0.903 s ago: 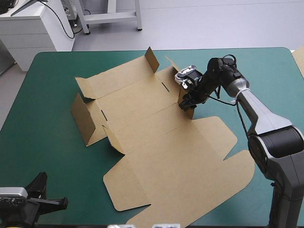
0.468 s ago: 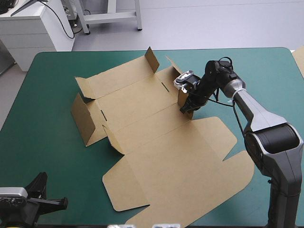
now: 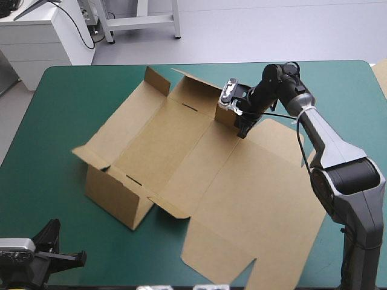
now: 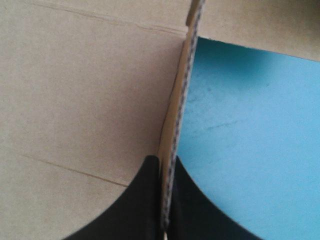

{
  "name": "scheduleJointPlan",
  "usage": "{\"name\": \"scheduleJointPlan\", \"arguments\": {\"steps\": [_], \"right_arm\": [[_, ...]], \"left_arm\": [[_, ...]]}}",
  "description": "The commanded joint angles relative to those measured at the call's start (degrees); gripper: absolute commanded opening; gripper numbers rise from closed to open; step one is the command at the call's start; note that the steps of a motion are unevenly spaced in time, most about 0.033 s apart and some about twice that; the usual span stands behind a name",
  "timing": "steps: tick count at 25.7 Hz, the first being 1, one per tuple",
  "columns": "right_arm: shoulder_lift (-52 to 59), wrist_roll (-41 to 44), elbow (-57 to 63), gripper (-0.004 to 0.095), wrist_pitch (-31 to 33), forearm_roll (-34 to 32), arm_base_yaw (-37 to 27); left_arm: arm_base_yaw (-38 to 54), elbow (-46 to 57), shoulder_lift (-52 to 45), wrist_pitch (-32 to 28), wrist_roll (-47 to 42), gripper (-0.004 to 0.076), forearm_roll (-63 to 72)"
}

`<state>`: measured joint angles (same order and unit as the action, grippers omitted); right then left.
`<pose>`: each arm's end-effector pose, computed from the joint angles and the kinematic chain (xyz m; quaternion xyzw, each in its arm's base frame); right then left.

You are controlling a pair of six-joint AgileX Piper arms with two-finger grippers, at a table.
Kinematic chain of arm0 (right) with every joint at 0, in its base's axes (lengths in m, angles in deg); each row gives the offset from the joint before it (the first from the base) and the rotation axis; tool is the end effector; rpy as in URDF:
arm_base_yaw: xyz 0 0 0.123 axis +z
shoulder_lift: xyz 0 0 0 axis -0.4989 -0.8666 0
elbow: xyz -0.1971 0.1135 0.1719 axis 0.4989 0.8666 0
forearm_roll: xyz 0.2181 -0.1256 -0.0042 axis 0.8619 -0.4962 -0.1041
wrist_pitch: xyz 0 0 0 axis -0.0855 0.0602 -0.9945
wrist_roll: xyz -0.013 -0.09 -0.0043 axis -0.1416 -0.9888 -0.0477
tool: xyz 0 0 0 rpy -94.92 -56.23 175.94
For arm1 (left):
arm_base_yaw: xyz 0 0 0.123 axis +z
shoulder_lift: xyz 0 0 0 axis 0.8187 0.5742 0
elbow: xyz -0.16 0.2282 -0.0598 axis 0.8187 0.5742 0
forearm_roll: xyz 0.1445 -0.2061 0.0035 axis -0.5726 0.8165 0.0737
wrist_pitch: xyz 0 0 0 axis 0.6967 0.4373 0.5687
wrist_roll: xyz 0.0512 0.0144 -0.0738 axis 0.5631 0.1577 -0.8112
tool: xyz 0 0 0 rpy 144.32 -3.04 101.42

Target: Fold the box

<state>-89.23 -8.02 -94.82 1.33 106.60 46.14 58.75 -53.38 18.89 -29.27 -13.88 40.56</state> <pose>0.4262 0.1500 0.2914 -0.5726 0.7878 0.0732 0.2151 0.0102 -0.0060 0.2776 0.0010 0.7965 -0.0048 0.6046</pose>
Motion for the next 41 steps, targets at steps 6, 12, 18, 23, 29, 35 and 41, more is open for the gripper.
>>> {"name": "scheduleJointPlan", "arguments": {"steps": [6,12,18,23,29,35,41], "right_arm": [[3.57,-15.38,-3.10,-0.0021,-3.35,4.67,0.30],[3.11,-14.52,-3.10,-0.0021,-6.47,4.80,2.64],[0.72,-9.11,-3.10,-0.0021,-10.45,5.75,5.96],[-0.46,-4.92,-3.10,-0.0014,-10.92,5.54,6.52],[-0.85,0.59,-3.10,0.0373,-8.81,4.81,6.52],[0.62,13.00,-9.94,0.0596,-8.93,1.74,6.52],[2.88,35.33,-21.39,0.0378,2.04,-12.66,6.52]], "left_arm": [[-0.04,-1.19,-0.41,-4.28,-0.26,-0.0008,0.49],[-0.04,-1.19,-0.41,-4.28,-0.26,-0.0008,0.49],[-0.04,-1.19,-0.41,-4.28,-0.26,-0.0008,0.49],[-0.04,-1.19,-0.41,-4.28,-0.26,-0.0008,0.49],[-0.04,-1.19,-0.41,-4.28,-0.26,-0.0008,0.49],[-0.04,-1.19,-0.41,-4.28,-0.26,-0.0008,0.33],[-0.04,-1.19,-0.41,-4.28,-0.26,-0.0008,-0.64]]}}
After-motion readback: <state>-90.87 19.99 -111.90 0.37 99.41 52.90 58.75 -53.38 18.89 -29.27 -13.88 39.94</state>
